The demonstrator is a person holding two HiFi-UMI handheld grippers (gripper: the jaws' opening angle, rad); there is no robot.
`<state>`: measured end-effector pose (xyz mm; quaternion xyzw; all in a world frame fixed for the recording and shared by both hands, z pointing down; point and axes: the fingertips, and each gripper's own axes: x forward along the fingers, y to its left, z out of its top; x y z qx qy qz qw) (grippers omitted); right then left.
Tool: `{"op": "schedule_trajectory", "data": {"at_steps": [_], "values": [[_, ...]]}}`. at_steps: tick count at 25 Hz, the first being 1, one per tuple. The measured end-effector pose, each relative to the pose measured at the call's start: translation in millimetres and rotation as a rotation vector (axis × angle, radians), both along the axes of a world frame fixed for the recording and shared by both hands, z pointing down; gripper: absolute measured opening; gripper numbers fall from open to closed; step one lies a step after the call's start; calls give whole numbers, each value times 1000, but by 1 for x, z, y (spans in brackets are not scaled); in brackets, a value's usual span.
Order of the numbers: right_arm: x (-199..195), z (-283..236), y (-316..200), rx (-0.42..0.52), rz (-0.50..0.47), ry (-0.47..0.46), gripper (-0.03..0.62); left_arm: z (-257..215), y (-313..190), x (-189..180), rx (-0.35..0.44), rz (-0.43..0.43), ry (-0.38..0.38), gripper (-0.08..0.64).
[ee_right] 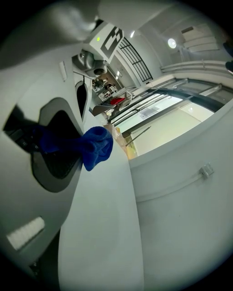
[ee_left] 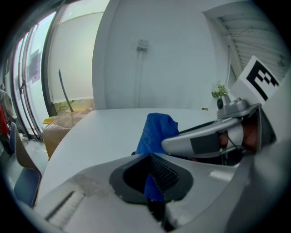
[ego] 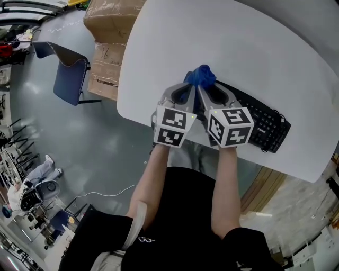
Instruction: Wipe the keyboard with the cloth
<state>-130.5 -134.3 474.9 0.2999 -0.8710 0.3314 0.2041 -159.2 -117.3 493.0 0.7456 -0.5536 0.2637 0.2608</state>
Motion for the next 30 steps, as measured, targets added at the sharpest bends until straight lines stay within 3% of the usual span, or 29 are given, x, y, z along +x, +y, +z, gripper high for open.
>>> {"op": "schedule_trajectory", "data": {"at_steps": [13, 30], "values": [[21, 10, 5, -23, 72, -2, 91, 6, -3, 14, -11, 46, -23, -2], [53, 11, 5, -29, 91, -5, 91, 6, -5, 45, -13, 72, -16, -2]]}}
